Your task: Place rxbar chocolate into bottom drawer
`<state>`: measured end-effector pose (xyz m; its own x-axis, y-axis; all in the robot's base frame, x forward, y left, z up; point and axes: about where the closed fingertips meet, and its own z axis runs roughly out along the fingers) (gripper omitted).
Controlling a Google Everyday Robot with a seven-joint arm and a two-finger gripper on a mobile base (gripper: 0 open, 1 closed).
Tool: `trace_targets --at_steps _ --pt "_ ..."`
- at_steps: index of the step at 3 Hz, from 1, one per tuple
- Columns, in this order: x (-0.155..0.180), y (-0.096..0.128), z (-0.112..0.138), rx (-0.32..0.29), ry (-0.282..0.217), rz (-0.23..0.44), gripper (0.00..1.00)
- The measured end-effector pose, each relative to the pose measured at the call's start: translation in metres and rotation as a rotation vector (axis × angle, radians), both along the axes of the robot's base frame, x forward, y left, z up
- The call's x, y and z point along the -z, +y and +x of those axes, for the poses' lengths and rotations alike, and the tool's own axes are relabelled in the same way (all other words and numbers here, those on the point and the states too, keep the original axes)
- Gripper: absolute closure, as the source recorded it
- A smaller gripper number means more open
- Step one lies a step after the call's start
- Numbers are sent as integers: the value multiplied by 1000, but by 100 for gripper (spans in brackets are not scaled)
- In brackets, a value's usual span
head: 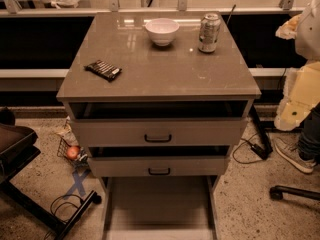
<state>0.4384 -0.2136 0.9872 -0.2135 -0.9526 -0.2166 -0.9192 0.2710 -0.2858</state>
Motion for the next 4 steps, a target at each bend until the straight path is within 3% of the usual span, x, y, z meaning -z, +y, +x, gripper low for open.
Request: trace_targets --at_steps 1,2,3,4 --pt "0 0 0 0 0 0 0" --pt "4 10 13 -14 7 46 0" --pt "12 40 51 -39 18 146 0" --pt "24 67 80 -13 30 274 0"
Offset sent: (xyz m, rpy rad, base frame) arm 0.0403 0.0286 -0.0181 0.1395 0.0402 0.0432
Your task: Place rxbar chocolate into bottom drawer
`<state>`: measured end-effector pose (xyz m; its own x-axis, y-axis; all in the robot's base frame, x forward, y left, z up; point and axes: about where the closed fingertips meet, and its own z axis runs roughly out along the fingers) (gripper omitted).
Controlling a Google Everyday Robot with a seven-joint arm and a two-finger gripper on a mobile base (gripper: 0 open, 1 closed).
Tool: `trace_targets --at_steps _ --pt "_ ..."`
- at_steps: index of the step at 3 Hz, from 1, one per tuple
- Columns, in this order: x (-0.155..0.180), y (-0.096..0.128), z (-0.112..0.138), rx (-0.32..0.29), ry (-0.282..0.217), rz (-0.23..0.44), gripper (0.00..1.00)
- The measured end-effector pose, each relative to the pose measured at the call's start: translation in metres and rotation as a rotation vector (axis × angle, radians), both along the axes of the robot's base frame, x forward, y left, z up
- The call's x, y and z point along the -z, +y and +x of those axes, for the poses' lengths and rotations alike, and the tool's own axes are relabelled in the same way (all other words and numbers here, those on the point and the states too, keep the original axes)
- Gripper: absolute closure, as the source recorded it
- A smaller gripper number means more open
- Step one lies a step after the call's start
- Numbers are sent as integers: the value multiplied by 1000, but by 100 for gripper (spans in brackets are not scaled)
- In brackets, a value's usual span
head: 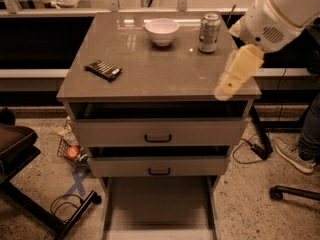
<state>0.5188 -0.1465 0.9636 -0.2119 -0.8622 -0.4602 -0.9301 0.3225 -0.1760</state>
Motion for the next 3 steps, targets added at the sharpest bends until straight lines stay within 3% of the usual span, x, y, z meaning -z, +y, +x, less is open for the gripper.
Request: trace_targets --at_steps 1,2,3 --pt "2 30 29 45 -63 179 0" --pt "-4 56 29 54 -137 322 0" --pt "4 73 27 16 -193 394 0"
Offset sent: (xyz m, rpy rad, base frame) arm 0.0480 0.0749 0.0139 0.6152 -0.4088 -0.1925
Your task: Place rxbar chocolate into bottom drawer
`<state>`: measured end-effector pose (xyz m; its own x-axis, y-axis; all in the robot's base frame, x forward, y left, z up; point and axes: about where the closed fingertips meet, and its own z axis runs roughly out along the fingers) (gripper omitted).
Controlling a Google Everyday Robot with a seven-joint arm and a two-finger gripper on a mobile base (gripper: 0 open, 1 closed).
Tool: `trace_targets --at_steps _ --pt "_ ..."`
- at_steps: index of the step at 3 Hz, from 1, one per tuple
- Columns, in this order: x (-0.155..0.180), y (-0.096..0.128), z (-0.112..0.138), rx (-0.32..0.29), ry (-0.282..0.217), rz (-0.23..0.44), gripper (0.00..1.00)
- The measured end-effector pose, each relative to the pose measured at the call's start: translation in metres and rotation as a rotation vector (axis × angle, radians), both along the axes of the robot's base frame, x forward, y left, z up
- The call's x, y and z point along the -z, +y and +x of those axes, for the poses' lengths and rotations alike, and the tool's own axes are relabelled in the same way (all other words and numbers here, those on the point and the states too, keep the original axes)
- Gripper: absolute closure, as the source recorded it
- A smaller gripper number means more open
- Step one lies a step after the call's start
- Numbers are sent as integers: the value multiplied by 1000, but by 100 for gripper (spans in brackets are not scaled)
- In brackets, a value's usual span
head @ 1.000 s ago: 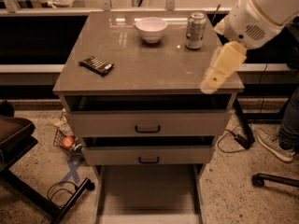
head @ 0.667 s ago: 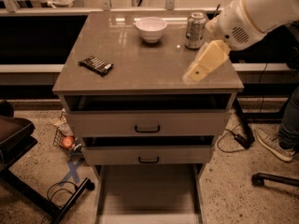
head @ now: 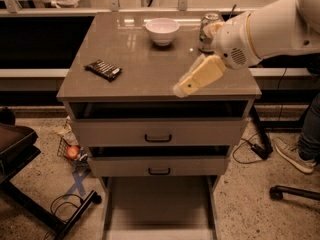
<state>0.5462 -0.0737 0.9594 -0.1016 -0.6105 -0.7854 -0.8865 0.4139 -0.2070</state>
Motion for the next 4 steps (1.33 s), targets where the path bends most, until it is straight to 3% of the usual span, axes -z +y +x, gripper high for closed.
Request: trace_targets --at_steps 1,2,3,4 --pt "-5 6 1 -16 -27 7 0" --pt "-3 10 2 0 -24 22 0" --pt "44 44 8 27 54 168 0" --pt "75 74 29 61 58 302 0"
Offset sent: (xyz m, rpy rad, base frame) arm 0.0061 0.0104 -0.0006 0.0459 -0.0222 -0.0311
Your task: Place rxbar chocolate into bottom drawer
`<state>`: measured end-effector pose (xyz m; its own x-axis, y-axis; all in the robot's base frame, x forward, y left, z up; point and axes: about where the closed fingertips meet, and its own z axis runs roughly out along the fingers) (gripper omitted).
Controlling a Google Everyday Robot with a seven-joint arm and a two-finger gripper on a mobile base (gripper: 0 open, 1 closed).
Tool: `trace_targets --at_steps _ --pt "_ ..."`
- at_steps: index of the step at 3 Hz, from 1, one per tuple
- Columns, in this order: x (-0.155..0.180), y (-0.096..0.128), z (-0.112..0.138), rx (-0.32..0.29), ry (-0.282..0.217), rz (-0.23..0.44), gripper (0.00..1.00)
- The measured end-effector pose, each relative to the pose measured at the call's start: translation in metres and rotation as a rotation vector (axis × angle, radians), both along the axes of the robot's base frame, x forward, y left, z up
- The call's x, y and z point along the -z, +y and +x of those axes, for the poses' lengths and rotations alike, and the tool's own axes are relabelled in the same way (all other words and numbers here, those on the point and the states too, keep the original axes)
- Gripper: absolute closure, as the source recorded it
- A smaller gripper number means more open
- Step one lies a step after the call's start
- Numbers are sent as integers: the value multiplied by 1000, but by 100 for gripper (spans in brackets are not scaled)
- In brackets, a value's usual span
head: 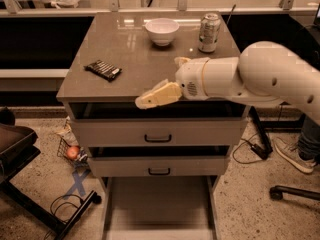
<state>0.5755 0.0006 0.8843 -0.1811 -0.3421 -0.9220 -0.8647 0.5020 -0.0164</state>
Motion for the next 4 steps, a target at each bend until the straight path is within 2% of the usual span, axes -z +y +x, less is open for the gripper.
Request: trace_targets --at_steps 1,2,3,4 --pt "2 22 50 74 -66 71 0" --pt "-14 49 92 98 -139 69 0" --pt "-13 69 93 69 -142 64 0" --pt "-13 65 92 74 -141 64 0"
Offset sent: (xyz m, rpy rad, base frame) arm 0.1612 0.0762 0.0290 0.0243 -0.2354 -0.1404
